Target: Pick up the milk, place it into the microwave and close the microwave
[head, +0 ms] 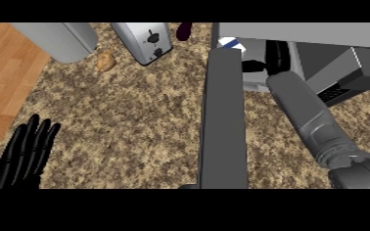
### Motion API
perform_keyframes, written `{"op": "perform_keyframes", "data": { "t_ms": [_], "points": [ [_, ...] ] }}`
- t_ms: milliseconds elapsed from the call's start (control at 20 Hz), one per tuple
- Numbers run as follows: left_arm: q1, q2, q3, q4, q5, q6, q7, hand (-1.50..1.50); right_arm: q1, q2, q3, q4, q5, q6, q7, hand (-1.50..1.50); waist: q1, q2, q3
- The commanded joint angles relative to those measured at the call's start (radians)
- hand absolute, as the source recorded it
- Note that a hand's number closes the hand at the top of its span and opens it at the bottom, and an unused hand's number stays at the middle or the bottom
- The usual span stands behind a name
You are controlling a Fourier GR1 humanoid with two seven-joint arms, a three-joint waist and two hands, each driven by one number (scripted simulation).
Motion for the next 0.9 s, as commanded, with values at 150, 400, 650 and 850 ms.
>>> {"op": "perform_keyframes", "data": {
  "t_ms": [150, 400, 650, 850],
  "points": [
    [0.045, -0.017, -0.043, -0.028, -0.043, 0.005, -0.006, -1.5, 0.011, -0.024, -0.034, -0.01, -0.023, -0.022, -0.026, -1.5, -0.005, -0.004, 0.0],
    [0.015, -0.055, -0.095, 0.043, -0.093, 0.025, -0.032, -1.5, 0.025, -0.037, -0.057, -0.024, -0.039, -0.029, -0.066, -1.5, -0.02, -0.004, 0.0],
    [0.035, -0.036, -0.062, 0.031, -0.071, 0.008, -0.053, -1.5, 0.042, -0.096, -0.089, -0.042, -0.062, -0.016, -0.111, -1.5, -0.024, -0.007, -0.001],
    [0.046, -0.027, -0.056, -0.052, -0.059, 0.016, 0.024, -1.5, 0.075, -0.117, -0.112, -0.044, -0.085, 0.095, -0.157, -1.5, -0.031, -0.011, 0.0]
  ]
}}
